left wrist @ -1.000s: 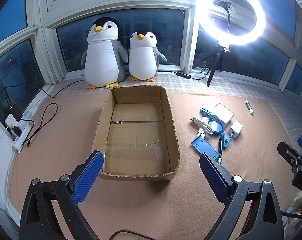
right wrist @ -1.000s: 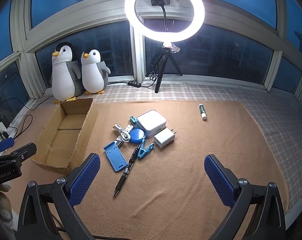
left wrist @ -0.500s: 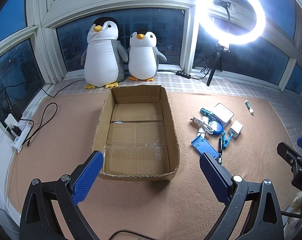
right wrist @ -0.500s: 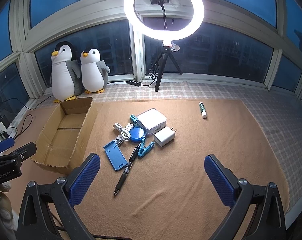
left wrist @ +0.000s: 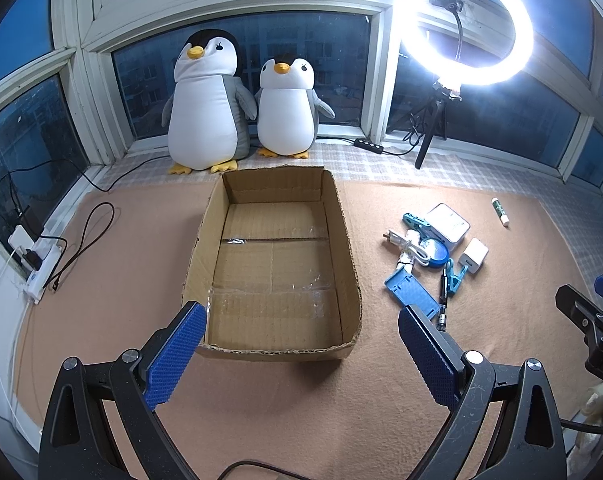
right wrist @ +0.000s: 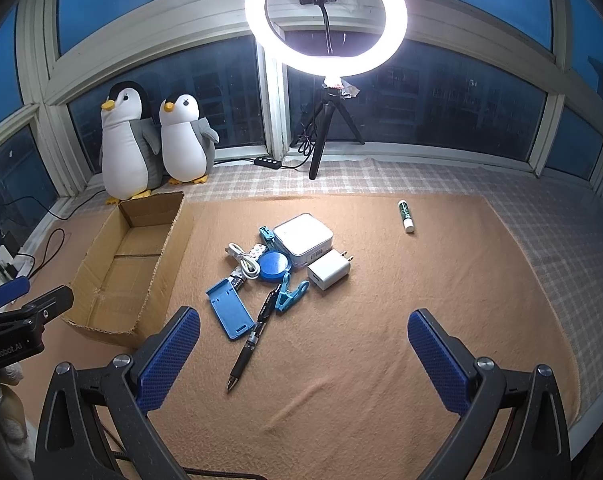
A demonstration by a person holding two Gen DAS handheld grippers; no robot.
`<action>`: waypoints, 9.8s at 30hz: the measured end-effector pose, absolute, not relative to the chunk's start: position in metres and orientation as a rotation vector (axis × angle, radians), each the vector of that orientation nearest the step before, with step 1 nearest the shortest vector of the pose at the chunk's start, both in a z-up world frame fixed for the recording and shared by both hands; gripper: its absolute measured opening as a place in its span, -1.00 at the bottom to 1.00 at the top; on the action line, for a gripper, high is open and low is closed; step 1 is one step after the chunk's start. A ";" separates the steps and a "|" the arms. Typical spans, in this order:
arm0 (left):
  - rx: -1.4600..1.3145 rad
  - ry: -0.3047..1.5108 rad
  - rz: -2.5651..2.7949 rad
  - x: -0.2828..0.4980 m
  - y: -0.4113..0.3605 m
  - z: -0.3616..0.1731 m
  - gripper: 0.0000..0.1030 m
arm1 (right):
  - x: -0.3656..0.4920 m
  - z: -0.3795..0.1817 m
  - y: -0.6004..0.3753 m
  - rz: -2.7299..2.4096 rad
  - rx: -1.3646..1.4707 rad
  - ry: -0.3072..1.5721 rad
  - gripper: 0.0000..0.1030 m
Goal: Organize rigid objects
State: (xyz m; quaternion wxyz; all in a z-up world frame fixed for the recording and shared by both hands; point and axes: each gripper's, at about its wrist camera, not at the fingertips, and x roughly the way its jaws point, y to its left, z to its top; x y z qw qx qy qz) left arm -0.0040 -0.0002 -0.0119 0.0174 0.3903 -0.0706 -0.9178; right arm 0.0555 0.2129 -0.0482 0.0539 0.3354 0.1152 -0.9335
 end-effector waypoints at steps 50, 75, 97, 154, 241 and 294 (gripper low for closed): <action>1.444 -0.066 -2.474 -0.094 -0.114 -0.115 -0.04 | -0.062 -0.096 0.270 -2.780 1.398 0.031 1.00; 1.479 -0.037 -2.442 -0.094 -0.117 -0.129 -0.16 | -0.157 -0.144 0.280 -2.622 1.735 -0.270 0.28; 1.480 -0.006 -2.443 -0.095 -0.117 -0.131 -0.16 | -0.169 -0.145 0.272 -2.568 1.787 0.098 -0.36; 1.480 0.022 -2.439 -0.095 -0.120 -0.132 -0.15 | -0.096 -0.136 -0.004 -2.150 1.266 0.574 -0.31; 1.472 0.000 -2.431 -0.092 -0.112 -0.133 -0.14 | -0.195 -0.058 0.277 -2.576 1.318 0.202 -0.73; 1.454 0.025 -2.449 -0.095 -0.115 -0.136 -0.14 | -0.062 -0.120 0.029 -2.049 1.193 0.557 -0.24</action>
